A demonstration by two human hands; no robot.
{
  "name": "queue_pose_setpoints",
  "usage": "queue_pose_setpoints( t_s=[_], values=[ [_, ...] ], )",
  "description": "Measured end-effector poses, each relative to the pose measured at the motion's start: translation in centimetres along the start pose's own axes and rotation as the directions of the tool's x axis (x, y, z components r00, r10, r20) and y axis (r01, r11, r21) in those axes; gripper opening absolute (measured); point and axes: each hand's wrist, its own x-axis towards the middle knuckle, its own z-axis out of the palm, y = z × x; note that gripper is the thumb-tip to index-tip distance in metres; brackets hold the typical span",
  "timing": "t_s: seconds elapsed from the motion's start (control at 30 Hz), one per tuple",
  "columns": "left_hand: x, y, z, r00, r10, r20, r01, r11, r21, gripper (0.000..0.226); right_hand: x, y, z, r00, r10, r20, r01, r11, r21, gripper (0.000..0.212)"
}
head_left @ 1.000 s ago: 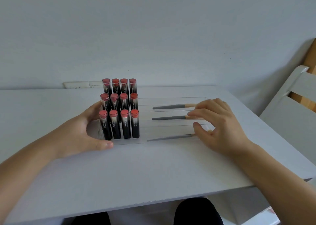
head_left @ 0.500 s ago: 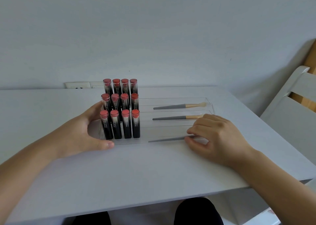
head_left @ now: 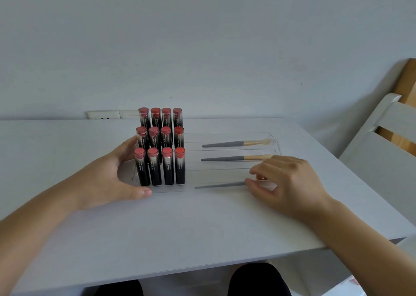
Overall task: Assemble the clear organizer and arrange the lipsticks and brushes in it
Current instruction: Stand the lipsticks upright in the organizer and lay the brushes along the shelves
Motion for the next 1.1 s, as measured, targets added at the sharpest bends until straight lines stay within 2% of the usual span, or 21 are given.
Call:
queue_pose_setpoints(
  t_s=[0.2,0.3,0.43,0.53,0.7,0.8,1.0,1.1],
  values=[
    [-0.1,0.1,-0.1,1.000,0.002,-0.001,-0.002,1.000,0.002,0.117,0.0,0.0,0.2,1.000,-0.004,-0.011,0.004,1.000,0.023,0.020],
    [0.0,0.2,-0.1,1.000,-0.013,-0.003,0.013,1.000,0.001,0.122,0.1,0.3,0.2,0.997,-0.006,-0.079,0.007,1.000,0.015,0.023],
    [-0.1,0.2,-0.1,0.999,-0.034,-0.003,0.034,0.999,-0.003,0.127,0.9,0.9,-0.1,0.981,0.035,-0.188,-0.027,0.999,0.044,0.017],
    [-0.1,0.3,-0.1,0.999,-0.047,-0.009,0.047,0.999,0.005,0.129,1.8,1.1,0.0,0.985,0.098,-0.140,-0.090,0.994,0.068,0.019],
    [-0.2,0.3,0.0,0.999,-0.040,-0.013,0.040,0.999,0.000,0.129,2.1,1.0,0.2,0.993,0.117,0.010,-0.117,0.992,0.046,0.031],
    [-0.2,0.4,0.0,1.000,-0.018,-0.011,0.018,1.000,0.001,0.119,2.0,1.0,0.2,0.989,0.127,0.072,-0.129,0.991,0.022,0.034],
    [-0.2,0.3,0.0,0.999,-0.038,-0.020,0.038,0.999,0.016,0.126,2.0,1.0,0.3,0.989,0.121,0.089,-0.123,0.992,0.025,0.034],
    [-0.3,0.6,0.0,1.000,-0.015,-0.018,0.015,1.000,0.012,0.117,2.1,1.1,0.3,0.991,0.119,0.055,-0.120,0.992,0.024,0.032]
  ],
)
